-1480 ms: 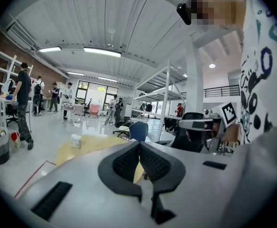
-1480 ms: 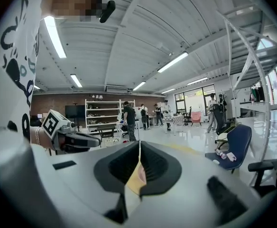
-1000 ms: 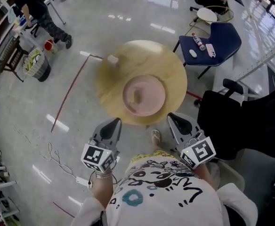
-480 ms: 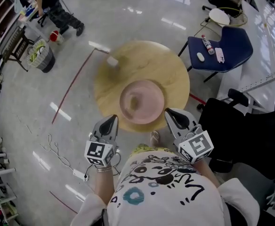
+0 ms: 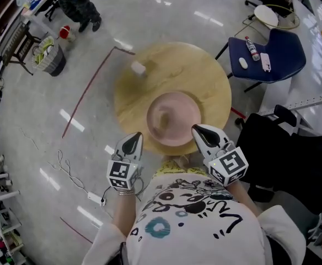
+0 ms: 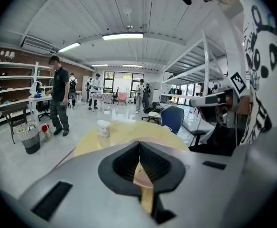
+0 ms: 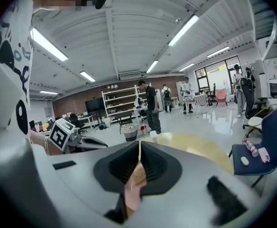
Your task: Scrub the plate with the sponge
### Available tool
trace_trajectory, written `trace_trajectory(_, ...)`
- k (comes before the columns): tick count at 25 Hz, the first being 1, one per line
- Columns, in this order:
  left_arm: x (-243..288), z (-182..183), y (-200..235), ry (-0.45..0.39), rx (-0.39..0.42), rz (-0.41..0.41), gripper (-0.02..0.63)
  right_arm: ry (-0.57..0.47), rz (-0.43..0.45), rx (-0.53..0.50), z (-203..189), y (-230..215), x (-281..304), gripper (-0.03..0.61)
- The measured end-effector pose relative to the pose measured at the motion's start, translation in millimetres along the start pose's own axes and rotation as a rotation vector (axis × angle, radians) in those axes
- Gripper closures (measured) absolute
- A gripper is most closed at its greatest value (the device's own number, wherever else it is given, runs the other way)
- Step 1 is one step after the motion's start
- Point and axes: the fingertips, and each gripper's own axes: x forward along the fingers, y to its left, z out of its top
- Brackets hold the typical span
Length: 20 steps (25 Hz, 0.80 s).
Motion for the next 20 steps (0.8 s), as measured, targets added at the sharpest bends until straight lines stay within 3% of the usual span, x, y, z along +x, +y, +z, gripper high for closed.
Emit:
trace_trajectory(7, 39.9, -21.9, 36.7, 0.085, -0.051, -0.101, 0.598, 0.111, 0.016, 0.052, -13.9, 9.0, 60.7, 0.549)
trace_trajectory(13, 77.7, -53.9, 54.2, 0.181, -0.121, -0.206, 0.597, 0.267, 0.049, 0.120, -55.3, 20.1, 112.5, 0.542)
trace_trajectory(16, 95.6, -69.8, 52.5, 0.239, -0.136, -0.259, 0.595, 0.354, 0.029, 0.183, -83.6, 19.3, 132.6, 0.456)
trace_trajectory(20, 114.6, -89.1, 57.8, 0.313, -0.107, -0.259, 0.592, 0.431, -0.087, 0.271, -118.5, 6.1, 155.4, 0.392)
